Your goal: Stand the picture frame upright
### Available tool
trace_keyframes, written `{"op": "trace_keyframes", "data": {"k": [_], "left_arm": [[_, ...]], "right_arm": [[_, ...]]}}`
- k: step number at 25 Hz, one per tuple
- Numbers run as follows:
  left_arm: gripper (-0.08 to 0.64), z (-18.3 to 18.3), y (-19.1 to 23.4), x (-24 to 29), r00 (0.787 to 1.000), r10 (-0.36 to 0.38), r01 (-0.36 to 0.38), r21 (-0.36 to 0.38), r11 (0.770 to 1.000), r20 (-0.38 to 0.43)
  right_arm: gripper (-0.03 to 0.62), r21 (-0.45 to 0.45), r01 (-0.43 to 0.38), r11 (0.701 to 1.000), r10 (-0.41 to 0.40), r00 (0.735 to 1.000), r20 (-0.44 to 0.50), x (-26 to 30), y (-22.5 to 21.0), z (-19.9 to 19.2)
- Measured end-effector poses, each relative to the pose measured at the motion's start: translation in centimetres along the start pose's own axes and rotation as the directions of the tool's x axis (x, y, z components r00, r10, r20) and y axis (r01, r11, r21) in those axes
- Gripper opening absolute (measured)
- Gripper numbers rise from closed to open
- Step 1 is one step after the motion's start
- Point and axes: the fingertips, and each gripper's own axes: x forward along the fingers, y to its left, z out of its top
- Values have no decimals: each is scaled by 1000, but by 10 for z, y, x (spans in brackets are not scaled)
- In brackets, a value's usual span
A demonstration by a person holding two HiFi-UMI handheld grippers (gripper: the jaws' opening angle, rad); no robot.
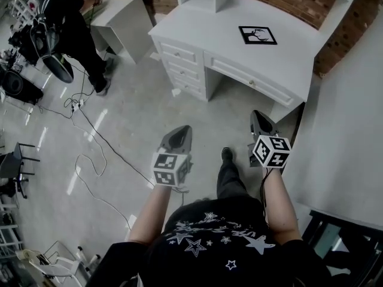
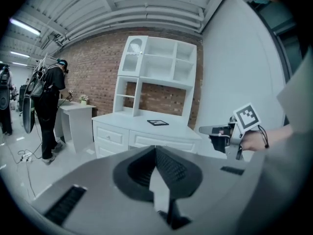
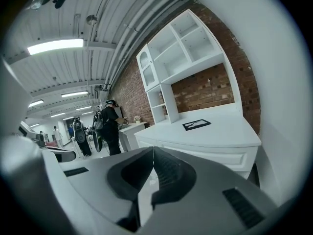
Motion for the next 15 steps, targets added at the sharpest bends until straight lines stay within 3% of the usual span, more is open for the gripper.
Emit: {"op": "trace_keyframes", "data": {"k": [15], "left_arm": [[18,47,2,139,997,12,-12,2,1000,-74]], "right_arm": [[17,88,-3,996,11,996,-93,115,-100,23]]}}
